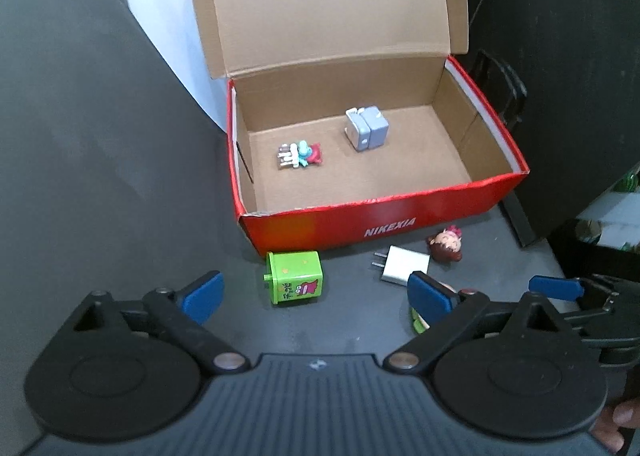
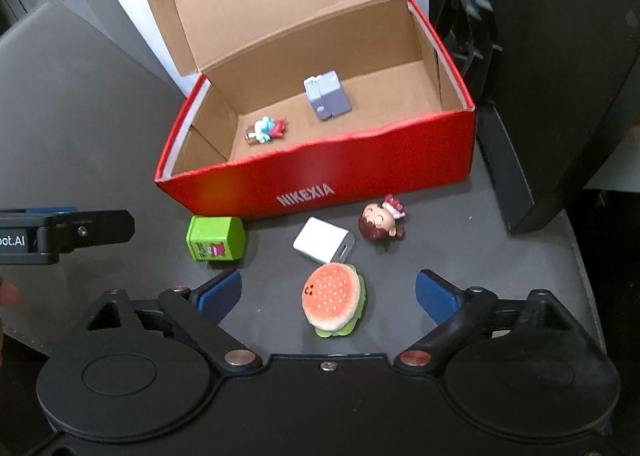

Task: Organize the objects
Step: 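Move both tools back toward the remaining toys in front of the box, then close the left gripper on the green cube while the right gripper grasps the plush hamburger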

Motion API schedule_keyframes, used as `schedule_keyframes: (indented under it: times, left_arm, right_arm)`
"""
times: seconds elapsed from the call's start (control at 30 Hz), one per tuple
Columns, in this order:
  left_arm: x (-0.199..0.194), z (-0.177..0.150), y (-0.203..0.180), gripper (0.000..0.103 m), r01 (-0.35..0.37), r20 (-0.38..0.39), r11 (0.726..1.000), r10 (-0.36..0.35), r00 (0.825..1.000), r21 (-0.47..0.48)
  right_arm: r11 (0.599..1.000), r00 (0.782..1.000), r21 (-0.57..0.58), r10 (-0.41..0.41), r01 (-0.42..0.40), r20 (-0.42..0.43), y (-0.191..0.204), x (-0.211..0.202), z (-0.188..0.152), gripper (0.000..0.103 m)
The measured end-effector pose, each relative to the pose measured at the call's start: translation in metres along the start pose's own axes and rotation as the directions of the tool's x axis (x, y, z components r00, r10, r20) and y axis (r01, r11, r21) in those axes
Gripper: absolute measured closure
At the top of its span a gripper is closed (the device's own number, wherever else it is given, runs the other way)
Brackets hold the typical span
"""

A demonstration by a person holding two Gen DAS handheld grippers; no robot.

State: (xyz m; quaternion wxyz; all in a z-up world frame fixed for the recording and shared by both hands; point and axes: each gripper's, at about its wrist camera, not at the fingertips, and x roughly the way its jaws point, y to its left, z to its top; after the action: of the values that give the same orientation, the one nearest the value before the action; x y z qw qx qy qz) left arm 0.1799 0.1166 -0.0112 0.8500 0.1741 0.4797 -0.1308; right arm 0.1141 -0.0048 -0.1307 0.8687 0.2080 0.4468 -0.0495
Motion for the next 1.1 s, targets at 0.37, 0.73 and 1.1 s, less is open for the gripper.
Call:
schedule_keyframes:
  times: [0.37, 0.73, 1.1]
  left_arm:
    - [0.047, 0.006, 0.001, 0.021, -0.044, -0.095, 0.998, 0.039, 0.995, -0.046]
    - [0.089, 0.011, -0.001, 0.026, -0.092, -0.163, 0.995, 0.083, 0.983, -0.047]
    - [0.123, 0.01, -0.005, 0.027, -0.13, -0.217, 0.991, 0.12, 0.969, -0.036]
  right_arm:
    - [0.999, 0.997, -0.024, -0.028, 0.026, -0.072, 0.002, 0.031, -0.004, 0.024]
    - [0.999, 0.99, -0.024, -0.046, 0.043, -0.13, -0.003, 0.058, -0.005, 0.025]
    - [0.998, 0.985, -0.037, -0.061, 0.056, -0.162, -0.002, 0.073, -0.003, 0.025]
